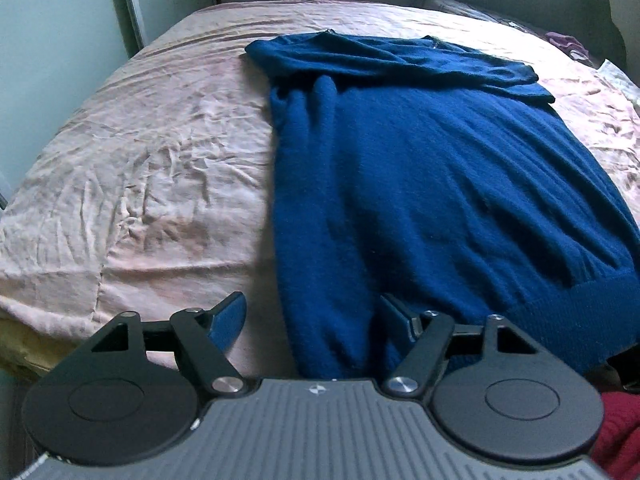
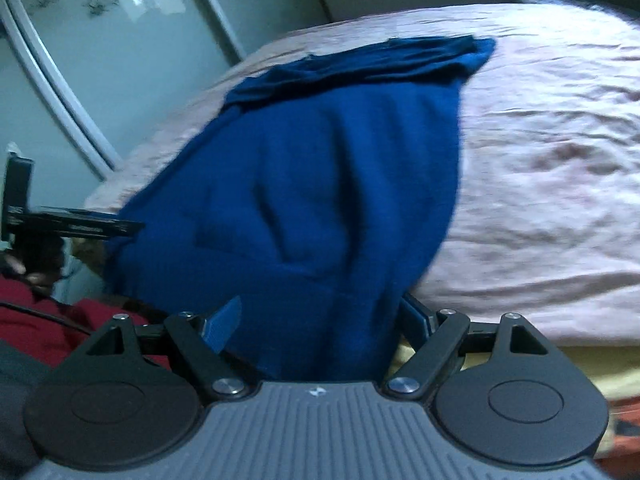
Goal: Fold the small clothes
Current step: 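Move both grippers down along the folded sweater to its ribbed hem, then close both grippers on the ribbed hem of the sweater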
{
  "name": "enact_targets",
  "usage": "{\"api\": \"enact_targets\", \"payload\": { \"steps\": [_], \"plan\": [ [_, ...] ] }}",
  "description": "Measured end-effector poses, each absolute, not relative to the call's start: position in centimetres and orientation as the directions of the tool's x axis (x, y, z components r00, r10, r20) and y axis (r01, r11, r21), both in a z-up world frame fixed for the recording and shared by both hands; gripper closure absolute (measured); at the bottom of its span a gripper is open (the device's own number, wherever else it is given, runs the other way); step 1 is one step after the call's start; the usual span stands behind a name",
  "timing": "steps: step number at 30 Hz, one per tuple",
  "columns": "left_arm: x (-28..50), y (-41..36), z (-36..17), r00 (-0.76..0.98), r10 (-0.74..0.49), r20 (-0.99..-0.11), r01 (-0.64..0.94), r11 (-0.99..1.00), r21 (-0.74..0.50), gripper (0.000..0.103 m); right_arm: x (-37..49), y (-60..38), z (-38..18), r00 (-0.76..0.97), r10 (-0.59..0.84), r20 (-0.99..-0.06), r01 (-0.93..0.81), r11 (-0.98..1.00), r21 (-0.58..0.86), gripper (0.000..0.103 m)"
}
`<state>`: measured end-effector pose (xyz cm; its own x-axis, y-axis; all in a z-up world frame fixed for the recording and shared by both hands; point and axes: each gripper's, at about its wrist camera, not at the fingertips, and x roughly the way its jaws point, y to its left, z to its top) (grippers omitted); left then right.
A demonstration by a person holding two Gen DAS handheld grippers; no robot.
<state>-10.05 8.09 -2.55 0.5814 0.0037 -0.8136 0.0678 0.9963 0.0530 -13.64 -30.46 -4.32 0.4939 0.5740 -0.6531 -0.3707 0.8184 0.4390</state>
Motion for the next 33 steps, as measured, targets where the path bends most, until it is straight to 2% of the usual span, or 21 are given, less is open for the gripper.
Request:
{"api": "enact_targets", "payload": {
  "steps": [4,7,17,20,21,23,24,25,27,33],
  "plan": [
    [-10.0,8.1,-2.6,0.578,-0.003,-0.816,0.069,0.997,0.045,0.026,-13.5,-30.6,-4.3,0.484,0.595,-0.642,-0.369,0.804,0.466,0.022],
    [-10.0,8.1,-2.6,0.577,-0.003,-0.817,0.07,0.996,0.045,0.026,-13.4,-30.7,-4.3,0.487,0.577,-0.656,-0.362,0.816,0.45,0.038],
    [-10.5,7.3,-2.6,0.583,-0.018,-0.812,0.113,0.992,0.059,0.036,-13.5,-30.3,-4.2,0.482,0.587,-0.65,-0.374,0.809,0.453,0.037],
    [-10.9,7.2,-2.6,0.584,-0.045,-0.811,0.143,0.989,0.049,0.044,-13.5,-29.6,-4.4,0.476,0.603,-0.64,-0.399,0.797,0.454,0.037],
    [-10.9,7.1,-2.6,0.584,-0.057,-0.81,0.155,0.987,0.042,0.049,-13.5,-29.5,-4.4,0.477,0.605,-0.638,-0.403,0.795,0.453,0.037],
    [-11.1,7.0,-2.6,0.584,-0.078,-0.808,0.178,0.984,0.033,0.068,-13.4,-29.5,-4.5,0.479,0.609,-0.632,-0.406,0.792,0.456,0.038],
    [-11.2,6.8,-2.5,0.585,-0.087,-0.806,0.194,0.98,0.035,0.079,-13.4,-29.7,-4.5,0.485,0.608,-0.629,-0.402,0.793,0.458,0.046],
    [-11.3,6.6,-2.5,0.587,-0.088,-0.805,0.206,0.978,0.044,0.088,-13.4,-29.8,-4.6,0.495,0.596,-0.632,-0.393,0.802,0.45,0.067],
    [-11.2,6.4,-2.4,0.592,-0.082,-0.801,0.212,0.976,0.057,0.096,-13.2,-30.5,-4.9,0.51,0.579,-0.636,-0.354,0.815,0.458,0.085],
    [-10.7,7.0,-1.9,0.591,-0.123,-0.797,0.217,0.976,0.011,0.098,-12.8,-31.8,-5.6,0.509,0.639,-0.577,-0.309,0.761,0.57,0.087]
  ]
}}
